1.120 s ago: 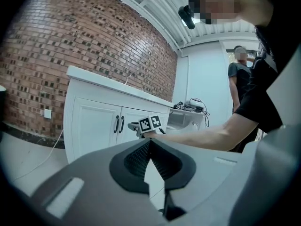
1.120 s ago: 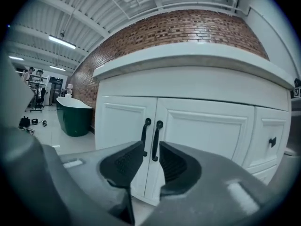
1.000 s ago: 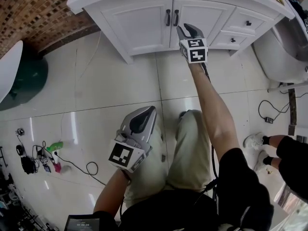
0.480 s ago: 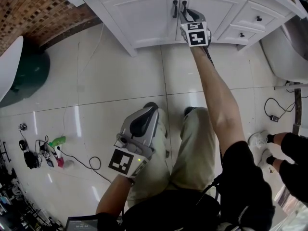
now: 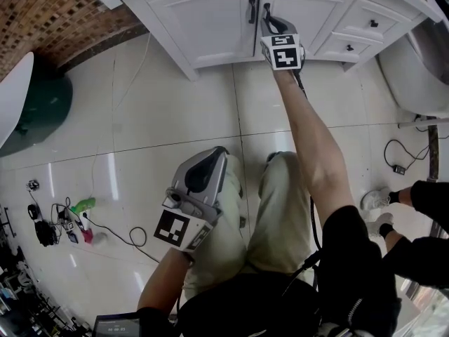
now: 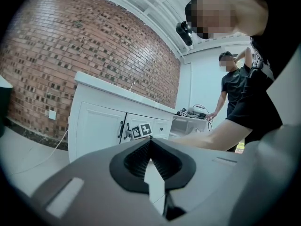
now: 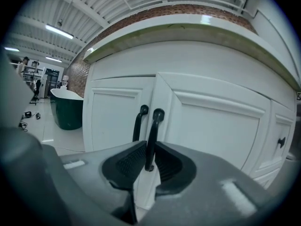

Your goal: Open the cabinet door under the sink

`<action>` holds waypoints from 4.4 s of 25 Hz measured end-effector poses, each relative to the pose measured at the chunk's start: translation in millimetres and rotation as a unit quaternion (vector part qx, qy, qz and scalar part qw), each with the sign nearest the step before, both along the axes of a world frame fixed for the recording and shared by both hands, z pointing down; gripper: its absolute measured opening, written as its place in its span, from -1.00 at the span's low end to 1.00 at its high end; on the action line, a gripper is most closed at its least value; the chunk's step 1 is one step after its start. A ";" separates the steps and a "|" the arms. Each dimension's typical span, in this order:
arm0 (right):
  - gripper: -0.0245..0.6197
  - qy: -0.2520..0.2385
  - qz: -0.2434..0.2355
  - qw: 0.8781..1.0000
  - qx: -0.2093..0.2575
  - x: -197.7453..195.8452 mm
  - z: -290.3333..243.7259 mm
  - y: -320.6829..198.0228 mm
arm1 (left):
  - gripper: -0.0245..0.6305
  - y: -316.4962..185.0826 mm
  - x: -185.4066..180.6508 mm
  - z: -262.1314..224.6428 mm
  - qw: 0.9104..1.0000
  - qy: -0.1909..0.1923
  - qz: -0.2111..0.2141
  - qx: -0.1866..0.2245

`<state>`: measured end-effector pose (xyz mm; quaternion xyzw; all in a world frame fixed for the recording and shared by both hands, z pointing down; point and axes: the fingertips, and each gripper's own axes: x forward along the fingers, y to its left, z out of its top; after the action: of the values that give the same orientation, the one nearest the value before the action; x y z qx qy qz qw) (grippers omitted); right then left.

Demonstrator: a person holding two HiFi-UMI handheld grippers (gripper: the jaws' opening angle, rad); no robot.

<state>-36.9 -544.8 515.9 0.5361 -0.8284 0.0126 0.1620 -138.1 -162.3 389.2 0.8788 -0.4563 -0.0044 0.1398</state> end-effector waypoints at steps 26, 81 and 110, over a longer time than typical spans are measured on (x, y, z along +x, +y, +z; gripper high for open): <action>-0.79 0.005 -0.058 0.998 -0.018 53.7 2.9 113.5 | -0.88 6.5 23.5 -0.4 0.999 -0.030 0.013 0.005; -0.88 -0.088 0.002 0.994 -0.062 292.3 -26.6 264.8 | -0.88 5.8 50.3 10.5 0.997 -0.064 0.028 -0.013; -0.95 -0.183 -0.190 0.964 -0.007 86.0 -122.8 541.7 | -0.88 153.1 64.5 10.3 0.997 -0.076 0.006 0.006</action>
<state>49.2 -3.1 393.1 0.3561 -0.9305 0.0853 0.0104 -73.6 -9.3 399.5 0.8799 -0.4606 0.0601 0.0996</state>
